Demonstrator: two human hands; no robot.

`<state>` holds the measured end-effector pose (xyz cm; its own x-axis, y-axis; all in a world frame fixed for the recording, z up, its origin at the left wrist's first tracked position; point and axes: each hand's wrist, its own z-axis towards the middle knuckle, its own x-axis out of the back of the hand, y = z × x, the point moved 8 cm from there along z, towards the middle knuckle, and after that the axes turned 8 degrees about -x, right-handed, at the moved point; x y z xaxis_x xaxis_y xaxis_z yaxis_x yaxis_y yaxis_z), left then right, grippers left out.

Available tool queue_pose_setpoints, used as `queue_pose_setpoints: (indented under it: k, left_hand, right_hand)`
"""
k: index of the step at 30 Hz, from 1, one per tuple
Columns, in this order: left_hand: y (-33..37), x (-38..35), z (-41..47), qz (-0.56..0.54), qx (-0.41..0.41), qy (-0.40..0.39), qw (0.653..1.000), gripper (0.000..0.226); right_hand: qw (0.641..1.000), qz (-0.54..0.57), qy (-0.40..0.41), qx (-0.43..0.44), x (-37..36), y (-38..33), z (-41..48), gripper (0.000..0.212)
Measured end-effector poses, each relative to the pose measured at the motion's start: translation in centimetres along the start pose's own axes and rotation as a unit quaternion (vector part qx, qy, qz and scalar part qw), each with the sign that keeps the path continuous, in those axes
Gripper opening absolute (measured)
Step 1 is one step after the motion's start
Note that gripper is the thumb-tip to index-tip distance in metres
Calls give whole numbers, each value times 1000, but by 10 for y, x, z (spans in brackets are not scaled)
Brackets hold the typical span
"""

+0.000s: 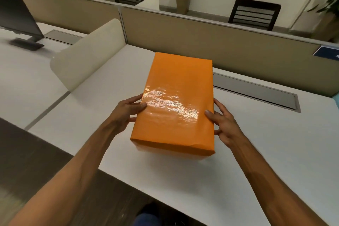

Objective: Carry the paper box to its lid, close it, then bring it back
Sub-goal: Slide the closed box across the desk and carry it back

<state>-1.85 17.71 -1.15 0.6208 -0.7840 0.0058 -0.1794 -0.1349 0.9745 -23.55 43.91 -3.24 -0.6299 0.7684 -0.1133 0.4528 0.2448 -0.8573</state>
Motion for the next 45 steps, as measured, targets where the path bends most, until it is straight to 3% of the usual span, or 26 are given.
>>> queue_pose_setpoints:
  k: [15,26,36,45]
  left_hand:
    - [24,159,134,14,-20,70,997,57]
    - [59,283,285,106,-8,23,994,51]
    - [62,332,369,110,15,14,994,38]
    - [55,341,389,103,22,7,994,42]
  right_hand:
    - [1000,20,17,0,-151,-45,132,73]
    - [998,57,36,-12,-278,-76,254,71]
    - [996,55,68,-5,-329,-101,324,74]
    - [995,44,85,5,-338,-104,338,73]
